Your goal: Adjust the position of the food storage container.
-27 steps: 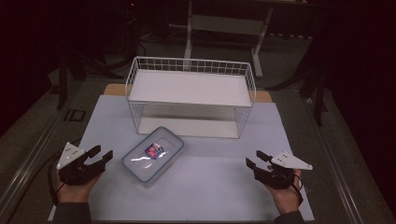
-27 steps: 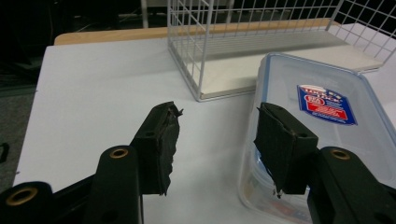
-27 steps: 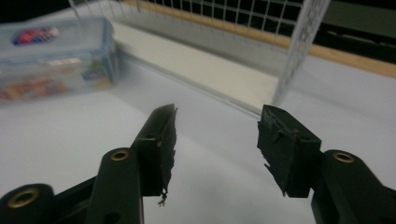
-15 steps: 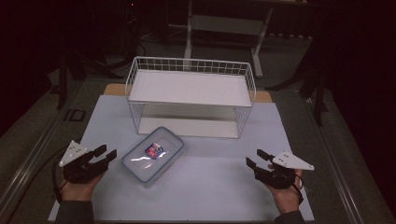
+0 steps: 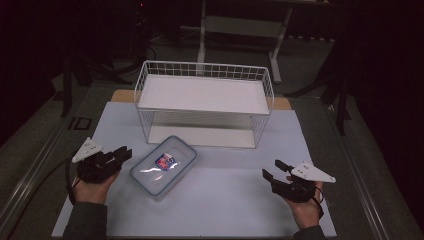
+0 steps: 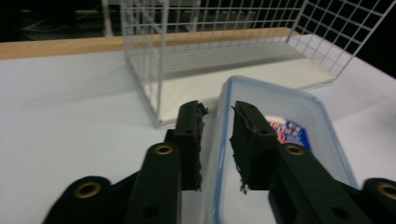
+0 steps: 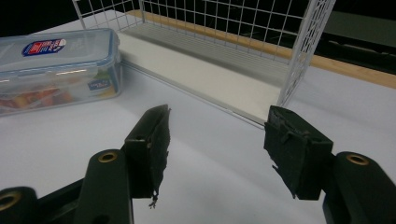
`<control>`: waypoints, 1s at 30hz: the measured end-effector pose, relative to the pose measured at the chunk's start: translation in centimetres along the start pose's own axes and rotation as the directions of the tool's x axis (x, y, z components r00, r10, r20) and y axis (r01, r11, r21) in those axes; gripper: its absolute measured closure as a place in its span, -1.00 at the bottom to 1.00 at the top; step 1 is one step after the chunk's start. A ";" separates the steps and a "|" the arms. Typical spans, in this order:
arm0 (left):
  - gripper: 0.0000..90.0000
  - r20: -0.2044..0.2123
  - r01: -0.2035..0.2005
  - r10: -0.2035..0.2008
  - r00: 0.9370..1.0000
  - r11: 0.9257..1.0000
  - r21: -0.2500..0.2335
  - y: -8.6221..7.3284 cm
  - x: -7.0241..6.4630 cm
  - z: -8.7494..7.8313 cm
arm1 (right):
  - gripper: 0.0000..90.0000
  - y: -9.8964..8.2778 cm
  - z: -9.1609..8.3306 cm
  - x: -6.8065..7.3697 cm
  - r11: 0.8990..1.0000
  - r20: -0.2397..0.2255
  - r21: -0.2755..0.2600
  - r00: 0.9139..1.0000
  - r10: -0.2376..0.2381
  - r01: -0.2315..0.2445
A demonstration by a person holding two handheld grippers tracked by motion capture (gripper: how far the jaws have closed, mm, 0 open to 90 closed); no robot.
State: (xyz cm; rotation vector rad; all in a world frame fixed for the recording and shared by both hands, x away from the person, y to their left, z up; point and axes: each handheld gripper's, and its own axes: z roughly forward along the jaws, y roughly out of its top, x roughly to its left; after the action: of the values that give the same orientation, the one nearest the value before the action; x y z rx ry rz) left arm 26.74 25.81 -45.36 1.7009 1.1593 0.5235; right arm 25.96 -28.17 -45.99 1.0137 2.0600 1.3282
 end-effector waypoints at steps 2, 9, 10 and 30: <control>0.71 0.002 -0.013 0.013 1.000 1.000 0.015 0.6 -0.2 0.9 | -0.12 0.0 -0.1 -0.1 1.000 0.000 -0.002 1.000 0.001 -0.001; 0.99 0.022 -0.033 0.032 0.999 0.998 0.058 1.7 -0.1 3.3 | -0.15 -0.1 -0.2 -0.5 1.000 0.006 -0.008 1.000 0.009 -0.009; 0.99 0.023 -0.040 0.038 0.999 0.997 0.065 1.7 -0.1 3.7 | -0.15 -0.1 -0.3 -0.5 1.000 0.005 -0.008 1.000 0.009 -0.009; 1.00 0.043 -0.043 0.033 0.999 0.970 0.237 1.4 0.2 8.6 | -0.15 -0.3 -0.2 -0.6 1.000 -0.003 -0.001 1.000 0.010 -0.010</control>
State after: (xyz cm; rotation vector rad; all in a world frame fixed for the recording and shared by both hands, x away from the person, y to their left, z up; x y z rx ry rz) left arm 34.05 21.79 -47.87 1.9330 1.2015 0.3842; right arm 26.14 -28.84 -46.14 1.0232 2.0591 1.3357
